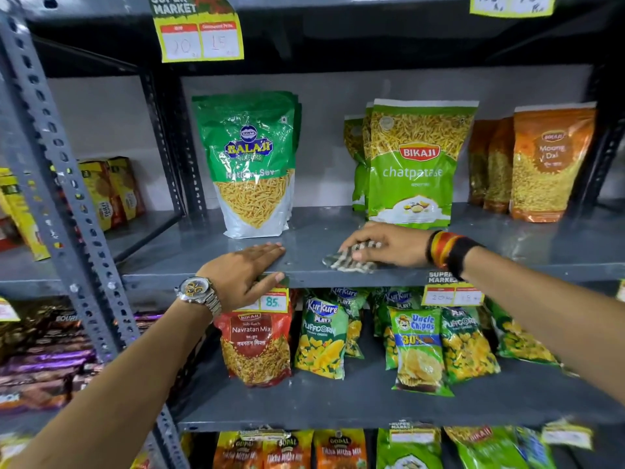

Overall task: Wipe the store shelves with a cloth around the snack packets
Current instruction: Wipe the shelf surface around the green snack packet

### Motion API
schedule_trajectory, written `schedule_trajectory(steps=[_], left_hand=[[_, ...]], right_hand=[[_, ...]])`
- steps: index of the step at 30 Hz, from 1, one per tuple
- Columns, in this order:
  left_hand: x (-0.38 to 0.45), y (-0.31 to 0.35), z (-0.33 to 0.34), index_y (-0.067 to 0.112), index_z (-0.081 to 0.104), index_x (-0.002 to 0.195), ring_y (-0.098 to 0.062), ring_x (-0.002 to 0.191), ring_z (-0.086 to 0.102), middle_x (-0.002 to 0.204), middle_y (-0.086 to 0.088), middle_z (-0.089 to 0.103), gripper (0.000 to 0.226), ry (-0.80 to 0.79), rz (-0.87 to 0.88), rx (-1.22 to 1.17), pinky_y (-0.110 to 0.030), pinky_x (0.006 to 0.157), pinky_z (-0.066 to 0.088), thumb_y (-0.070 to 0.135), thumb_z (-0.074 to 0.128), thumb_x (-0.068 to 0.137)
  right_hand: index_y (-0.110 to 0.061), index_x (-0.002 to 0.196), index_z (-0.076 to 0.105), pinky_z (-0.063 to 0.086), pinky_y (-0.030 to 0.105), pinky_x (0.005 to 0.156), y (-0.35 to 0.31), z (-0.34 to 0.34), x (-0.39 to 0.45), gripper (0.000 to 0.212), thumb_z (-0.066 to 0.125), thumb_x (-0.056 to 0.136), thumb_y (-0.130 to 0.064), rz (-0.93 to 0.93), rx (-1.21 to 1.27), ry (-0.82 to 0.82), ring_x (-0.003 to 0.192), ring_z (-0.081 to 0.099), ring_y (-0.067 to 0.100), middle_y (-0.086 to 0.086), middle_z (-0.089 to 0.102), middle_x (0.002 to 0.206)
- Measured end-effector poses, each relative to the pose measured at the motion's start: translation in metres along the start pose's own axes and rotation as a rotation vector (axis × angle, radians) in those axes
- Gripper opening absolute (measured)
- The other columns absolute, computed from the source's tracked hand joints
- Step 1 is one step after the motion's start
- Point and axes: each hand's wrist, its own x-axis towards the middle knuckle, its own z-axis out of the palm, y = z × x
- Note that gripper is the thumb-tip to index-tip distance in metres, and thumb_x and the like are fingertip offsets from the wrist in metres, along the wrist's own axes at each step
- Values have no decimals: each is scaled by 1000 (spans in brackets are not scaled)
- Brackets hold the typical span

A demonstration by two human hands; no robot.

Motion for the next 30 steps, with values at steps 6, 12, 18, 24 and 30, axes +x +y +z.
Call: schedule_trajectory(steps=[6, 12, 18, 24, 30], left_hand=[[-1, -3, 3, 22, 32, 155, -21, 141, 42, 157, -2, 40, 72, 8, -4, 0, -38, 111, 38, 64, 20, 97], [-1, -4, 1, 20, 31, 155, -21, 143, 40, 159, -3, 38, 78, -11, 5, -8, -39, 113, 36, 68, 17, 95], [11, 21, 4, 15, 35, 153, -23, 140, 44, 157, -7, 40, 80, 28, 60, 5, -39, 111, 38, 67, 17, 96], [76, 96, 11, 16, 32, 153, -23, 139, 44, 158, -6, 40, 77, 28, 114, -31, -44, 109, 44, 67, 17, 97], [94, 122, 20, 14, 37, 151, -23, 139, 44, 155, -7, 43, 80, 8, 53, -32, -40, 112, 40, 68, 16, 96]], right_hand=[[-28, 127, 60, 38, 32, 99, 34, -18, 6, 31, 54, 96, -30, 193, -58, 178, 119, 54, 26, 9, 58, 134], [-34, 126, 58, 41, 30, 88, 5, -5, -38, 30, 49, 97, -36, 116, -69, 56, 101, 53, 15, -3, 53, 108], [-29, 127, 60, 48, 18, 85, 21, -61, -82, 32, 53, 96, -28, 215, 54, 272, 97, 56, 6, -2, 58, 126], [-16, 126, 62, 34, 21, 91, 51, -53, -35, 30, 54, 97, -19, 347, -20, 318, 125, 51, 26, 6, 56, 136], [-24, 118, 66, 44, 35, 100, 88, -23, 2, 27, 57, 93, -24, 352, -182, 336, 122, 55, 30, 7, 62, 131]])
